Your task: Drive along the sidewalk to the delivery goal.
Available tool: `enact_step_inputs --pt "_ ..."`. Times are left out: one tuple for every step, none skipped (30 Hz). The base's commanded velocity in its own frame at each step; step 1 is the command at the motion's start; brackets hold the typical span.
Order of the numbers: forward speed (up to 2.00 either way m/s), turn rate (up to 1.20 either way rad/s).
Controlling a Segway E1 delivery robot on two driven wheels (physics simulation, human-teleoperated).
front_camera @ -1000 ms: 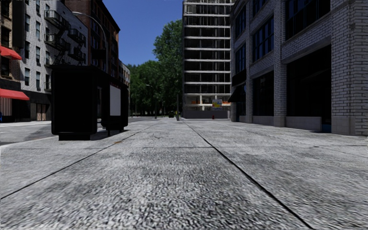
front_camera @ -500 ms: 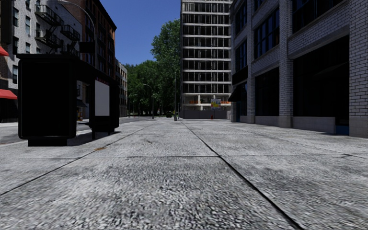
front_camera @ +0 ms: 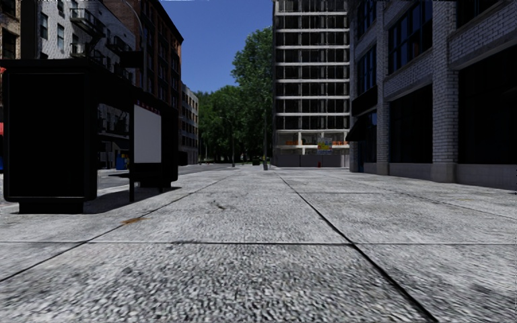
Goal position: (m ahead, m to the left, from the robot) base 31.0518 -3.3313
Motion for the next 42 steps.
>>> enact_step_inputs --pt "2.0 0.4" --pt "2.0 0.4" --pt "2.0 0.4" --pt "2.0 0.4" --pt "2.0 0.29" --pt "2.0 0.29" --pt "2.0 0.07" --pt "2.0 0.0" --pt "2.0 0.0" --pt "2.0 0.0" --pt "2.0 0.0" --pt "2.0 0.0" --pt "2.0 0.0" --pt "2.0 0.0" --pt "2.0 0.0" --pt "2.0 0.0" --pt "2.0 0.0" --pt "2.0 0.0" --pt "2.0 0.0" --pt "2.0 0.0" --pt "2.0 0.0" --pt "2.0 0.0" --pt "2.0 0.0" --pt "2.0 0.0" --pt "2.0 0.0" --pt "2.0 0.0" --pt "2.0 0.0" --pt "2.0 0.0" --pt "2.0 0.0" --pt "2.0 0.0" --pt "2.0 0.0" --pt "2.0 0.0" --pt "2.0 0.0" --pt "2.0 0.0" --pt "2.0 0.0" --pt "2.0 0.0" --pt "2.0 0.0" --pt "2.0 0.0" --pt "2.0 0.0" --pt "2.0 0.0" --pt "2.0 0.0" --pt "2.0 0.0"
